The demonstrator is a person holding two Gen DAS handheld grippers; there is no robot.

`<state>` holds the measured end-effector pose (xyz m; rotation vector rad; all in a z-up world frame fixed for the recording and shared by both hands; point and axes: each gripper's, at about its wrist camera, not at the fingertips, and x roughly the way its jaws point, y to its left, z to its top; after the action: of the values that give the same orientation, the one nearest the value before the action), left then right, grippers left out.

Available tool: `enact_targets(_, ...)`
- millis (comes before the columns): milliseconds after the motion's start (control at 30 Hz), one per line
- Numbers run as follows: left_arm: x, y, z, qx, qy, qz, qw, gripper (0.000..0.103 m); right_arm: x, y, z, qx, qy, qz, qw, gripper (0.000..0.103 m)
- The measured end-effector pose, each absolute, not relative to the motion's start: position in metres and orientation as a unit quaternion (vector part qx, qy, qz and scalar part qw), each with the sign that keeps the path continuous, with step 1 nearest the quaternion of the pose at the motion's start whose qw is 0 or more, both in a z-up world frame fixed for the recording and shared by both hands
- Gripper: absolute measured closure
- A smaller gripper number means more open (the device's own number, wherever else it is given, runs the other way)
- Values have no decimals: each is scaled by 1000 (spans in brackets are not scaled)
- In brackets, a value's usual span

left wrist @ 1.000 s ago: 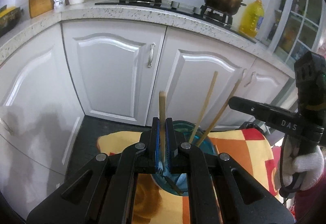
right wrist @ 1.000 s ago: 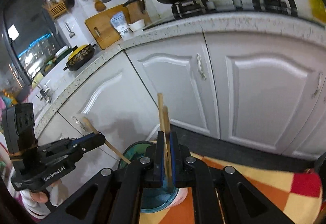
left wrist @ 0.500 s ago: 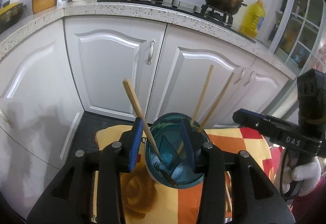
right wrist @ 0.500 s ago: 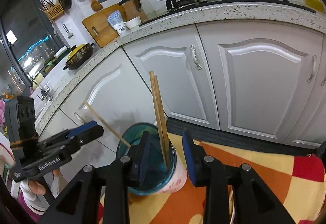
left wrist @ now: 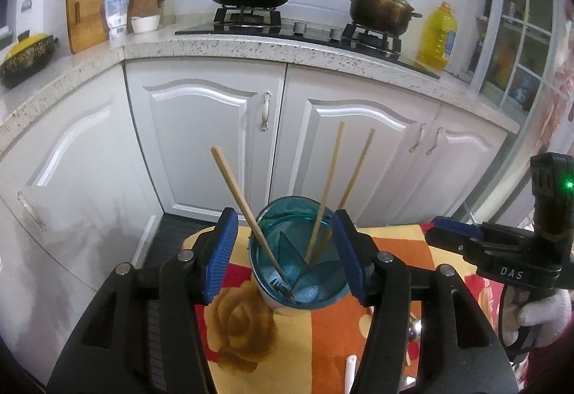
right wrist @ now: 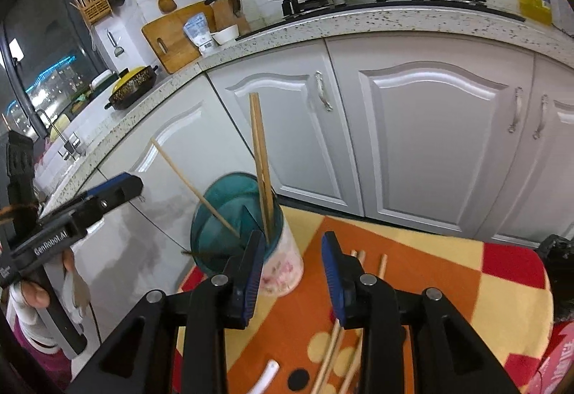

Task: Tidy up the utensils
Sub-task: 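Grasp a wooden chopstick lying on the cloth with the right gripper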

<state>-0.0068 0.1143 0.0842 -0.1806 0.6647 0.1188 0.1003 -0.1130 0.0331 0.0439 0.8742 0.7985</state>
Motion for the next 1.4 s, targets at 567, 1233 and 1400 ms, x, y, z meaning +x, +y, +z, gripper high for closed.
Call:
enact_targets(567,-40,63,74,-80,339,-11,937,44,68,-210,-21,11,460,306,833,64)
enact_targets(1233,-43,48,-14,-91,436,-33,895,44,75,-117,-120,-40,541,341,768,78)
enact_targets(1400,-45,58,-25,-100,448,-25,888,44,81,-108,-134,-42,546,332,768,90)
